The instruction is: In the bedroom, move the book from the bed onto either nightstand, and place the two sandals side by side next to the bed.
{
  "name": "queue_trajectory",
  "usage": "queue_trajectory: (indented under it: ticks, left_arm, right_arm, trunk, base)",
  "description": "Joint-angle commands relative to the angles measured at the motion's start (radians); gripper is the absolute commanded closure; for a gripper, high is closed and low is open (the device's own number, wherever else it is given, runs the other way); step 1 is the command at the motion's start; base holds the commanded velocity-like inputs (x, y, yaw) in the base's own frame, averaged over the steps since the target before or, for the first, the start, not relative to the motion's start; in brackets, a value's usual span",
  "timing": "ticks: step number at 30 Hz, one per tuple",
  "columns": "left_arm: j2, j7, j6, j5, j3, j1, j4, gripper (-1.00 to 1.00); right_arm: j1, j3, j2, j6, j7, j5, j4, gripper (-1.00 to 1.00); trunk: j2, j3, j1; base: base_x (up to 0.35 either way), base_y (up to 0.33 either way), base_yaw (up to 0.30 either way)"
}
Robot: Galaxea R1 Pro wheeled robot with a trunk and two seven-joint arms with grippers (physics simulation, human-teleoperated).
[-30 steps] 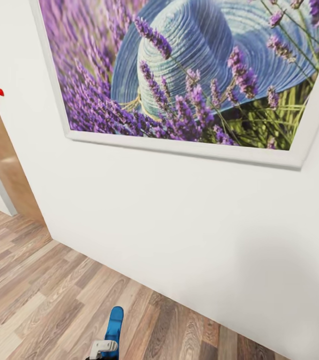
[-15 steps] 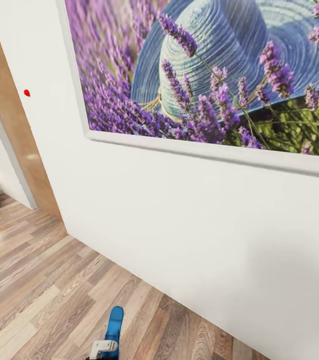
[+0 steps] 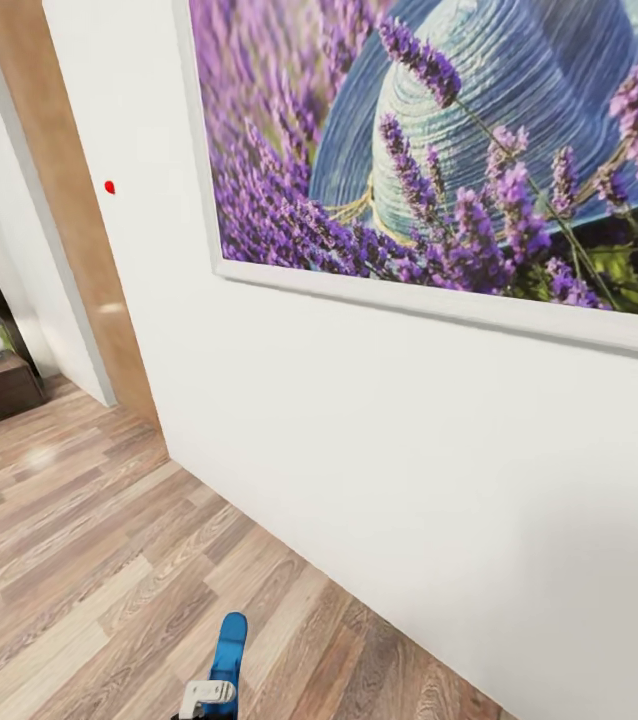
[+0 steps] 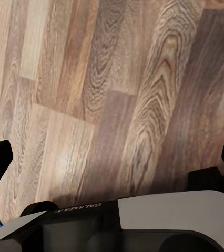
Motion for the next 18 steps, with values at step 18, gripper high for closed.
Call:
queue_trajectory:
  ticks: [18]
  left_arm:
    - [0.000,-0.007,0.000,0.004,0.005,-0.001,0.001,1.00]
  right_arm:
    - [0.000,-0.004,0.000,0.008,0.005,-0.009,0.000,-1.00]
  trunk:
    - [0.000,-0.001,0.000]
  base:
    - [0.196,0.000,0.131]
